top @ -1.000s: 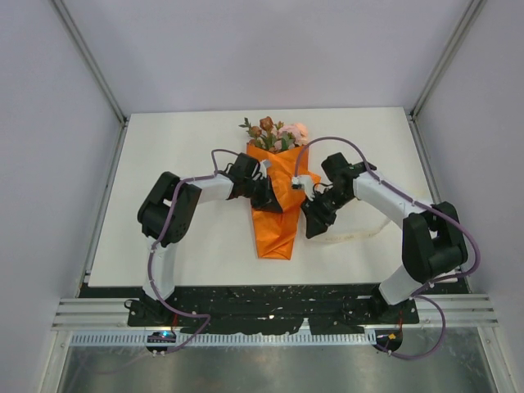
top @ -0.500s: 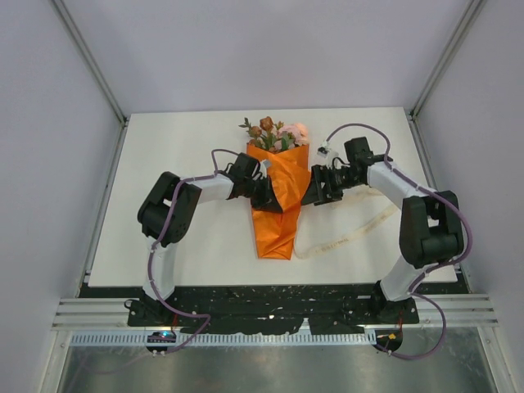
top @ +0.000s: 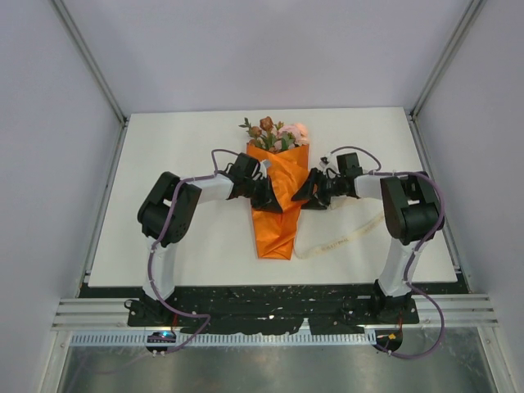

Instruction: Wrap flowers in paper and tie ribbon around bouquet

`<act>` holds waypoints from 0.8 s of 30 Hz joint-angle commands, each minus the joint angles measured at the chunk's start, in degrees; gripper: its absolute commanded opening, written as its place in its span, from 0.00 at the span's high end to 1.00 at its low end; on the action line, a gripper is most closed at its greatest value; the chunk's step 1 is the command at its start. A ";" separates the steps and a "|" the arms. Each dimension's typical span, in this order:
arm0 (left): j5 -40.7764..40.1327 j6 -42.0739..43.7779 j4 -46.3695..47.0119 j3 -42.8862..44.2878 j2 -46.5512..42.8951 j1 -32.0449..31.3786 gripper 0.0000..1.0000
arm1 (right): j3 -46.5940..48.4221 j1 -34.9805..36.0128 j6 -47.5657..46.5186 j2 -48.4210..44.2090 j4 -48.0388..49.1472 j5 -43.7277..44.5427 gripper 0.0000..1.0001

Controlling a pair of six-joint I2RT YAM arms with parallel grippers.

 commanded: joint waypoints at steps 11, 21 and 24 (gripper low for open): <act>0.71 4.09 5.88 -3.17 -5.25 1.07 1.00 | 1.50 1.69 15.63 8.08 23.42 -1.31 0.95; 6.77 47.62 -3.55 -9.34 -28.64 -3.92 0.35 | 0.09 2.83 26.27 4.82 31.33 0.98 0.95; 7.50 61.97 -7.27 -11.79 -31.54 -9.80 0.26 | 1.23 2.66 27.24 6.14 31.42 1.07 0.95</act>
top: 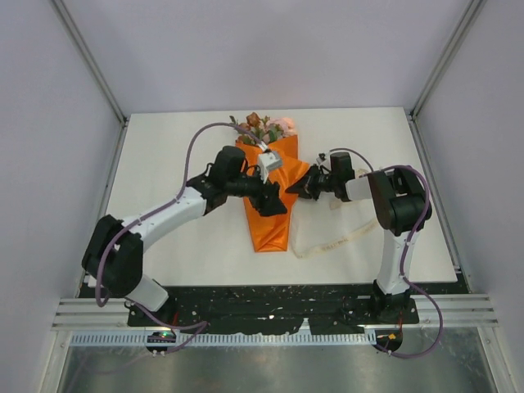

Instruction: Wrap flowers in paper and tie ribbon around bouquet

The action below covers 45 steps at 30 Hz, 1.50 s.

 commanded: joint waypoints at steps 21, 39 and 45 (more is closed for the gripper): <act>-27.17 44.67 -9.41 5.57 16.81 -29.72 0.39 | 1.63 -0.84 7.92 -2.97 3.42 -0.84 0.95; -22.26 36.93 -33.56 -7.98 -3.23 -21.66 1.00 | -1.27 -3.30 19.87 -6.23 8.07 -6.03 0.95; -20.94 38.87 -45.35 -4.19 -1.30 -5.23 1.00 | -1.53 -3.92 20.49 -6.84 8.43 -8.40 0.95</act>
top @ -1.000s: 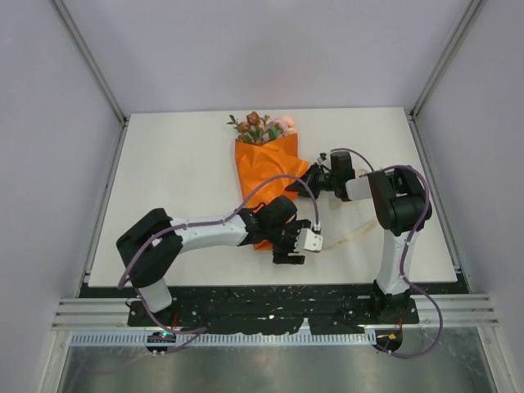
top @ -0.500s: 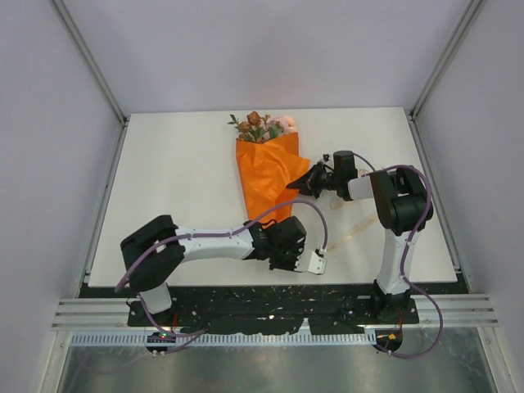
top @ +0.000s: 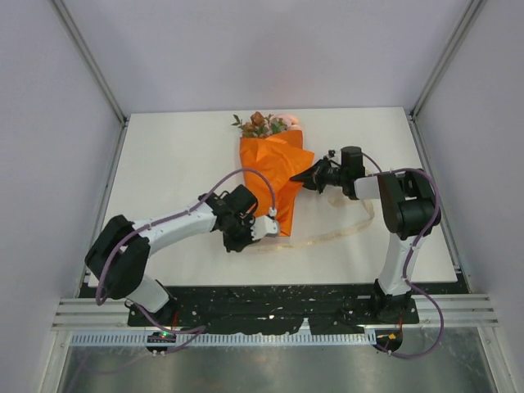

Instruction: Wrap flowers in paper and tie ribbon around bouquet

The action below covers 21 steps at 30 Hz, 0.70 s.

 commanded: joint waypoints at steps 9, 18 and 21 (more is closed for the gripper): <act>-5.14 -9.42 -15.36 19.68 11.67 42.23 1.00 | -2.11 -0.51 -6.65 -4.60 -2.83 -5.27 0.95; -20.00 -9.80 -15.98 31.92 13.71 63.18 1.00 | -0.71 -0.51 -12.10 -5.21 -7.23 -3.87 0.95; -23.86 -7.43 -12.30 29.56 9.50 63.63 1.00 | 0.08 -0.25 -13.24 -4.86 -7.58 -3.25 0.95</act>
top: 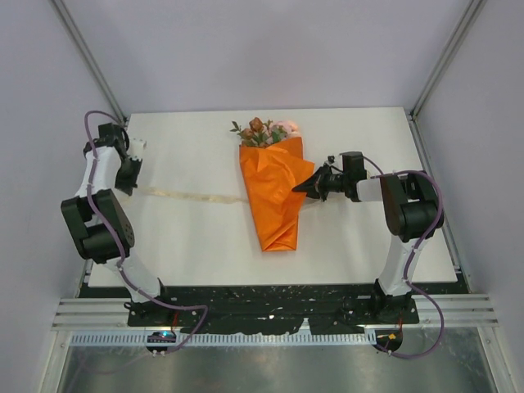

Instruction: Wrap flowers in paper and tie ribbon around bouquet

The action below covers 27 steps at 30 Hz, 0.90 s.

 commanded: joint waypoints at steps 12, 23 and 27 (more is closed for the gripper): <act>-11.49 -2.31 7.64 4.10 -12.19 3.97 1.00 | 2.58 1.40 -9.28 -0.78 -4.88 1.70 0.95; 2.97 -3.36 5.97 9.91 -16.93 6.88 1.00 | 3.37 5.09 -10.51 1.93 -2.60 4.42 0.95; 15.48 -6.96 3.86 13.68 -18.69 2.95 1.00 | 2.93 7.90 -10.95 3.34 -1.63 6.53 0.95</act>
